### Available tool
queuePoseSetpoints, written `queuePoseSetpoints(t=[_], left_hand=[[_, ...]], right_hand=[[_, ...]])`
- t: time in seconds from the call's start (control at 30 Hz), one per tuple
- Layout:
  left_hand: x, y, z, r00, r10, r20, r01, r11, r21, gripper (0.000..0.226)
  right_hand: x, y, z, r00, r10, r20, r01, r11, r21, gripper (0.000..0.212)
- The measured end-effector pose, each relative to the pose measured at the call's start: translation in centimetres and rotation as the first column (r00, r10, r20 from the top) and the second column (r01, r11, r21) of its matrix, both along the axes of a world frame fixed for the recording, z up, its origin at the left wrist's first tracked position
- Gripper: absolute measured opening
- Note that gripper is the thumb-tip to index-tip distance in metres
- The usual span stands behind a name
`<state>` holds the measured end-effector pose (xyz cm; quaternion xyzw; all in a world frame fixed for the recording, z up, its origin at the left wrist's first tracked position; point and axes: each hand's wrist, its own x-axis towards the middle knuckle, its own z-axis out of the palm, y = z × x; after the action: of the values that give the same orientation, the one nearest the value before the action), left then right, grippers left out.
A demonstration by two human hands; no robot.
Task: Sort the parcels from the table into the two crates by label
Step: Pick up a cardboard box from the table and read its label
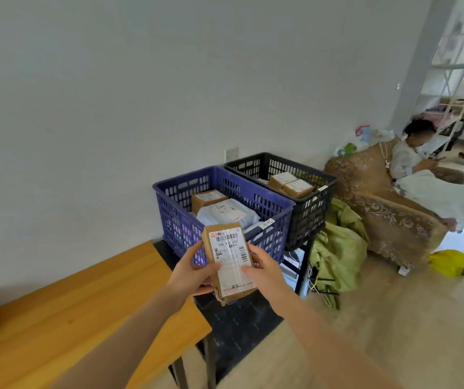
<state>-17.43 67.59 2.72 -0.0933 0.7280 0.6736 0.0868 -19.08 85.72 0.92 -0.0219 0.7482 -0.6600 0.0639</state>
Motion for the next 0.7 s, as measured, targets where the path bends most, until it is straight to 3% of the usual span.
queuePoseSetpoints(t=[0.23, 0.37, 0.53, 0.7], left_hand=[[-2.8, 8.9, 1.3, 0.998, -0.042, 0.054, 0.043, 0.999, -0.015, 0.085], [-4.6, 11.8, 1.9, 0.999, 0.002, 0.045, -0.002, 1.000, 0.012, 0.075], [-7.5, 14.3, 2.5, 0.989, 0.150, 0.001, -0.150, 0.988, 0.040, 0.070], [-11.0, 15.5, 3.0, 0.943, 0.311, -0.122, -0.297, 0.947, 0.118, 0.067]], right_hand=[[-3.6, 9.1, 0.0, 0.999, 0.040, -0.014, -0.039, 0.999, 0.013, 0.043], [-5.3, 12.5, 0.0, 0.997, 0.068, -0.025, -0.067, 0.997, 0.029, 0.040], [-7.8, 14.1, 0.3, 0.996, -0.081, -0.046, 0.080, 0.997, -0.013, 0.043], [-11.1, 14.0, 0.5, 0.979, -0.199, 0.047, 0.205, 0.962, -0.179, 0.057]])
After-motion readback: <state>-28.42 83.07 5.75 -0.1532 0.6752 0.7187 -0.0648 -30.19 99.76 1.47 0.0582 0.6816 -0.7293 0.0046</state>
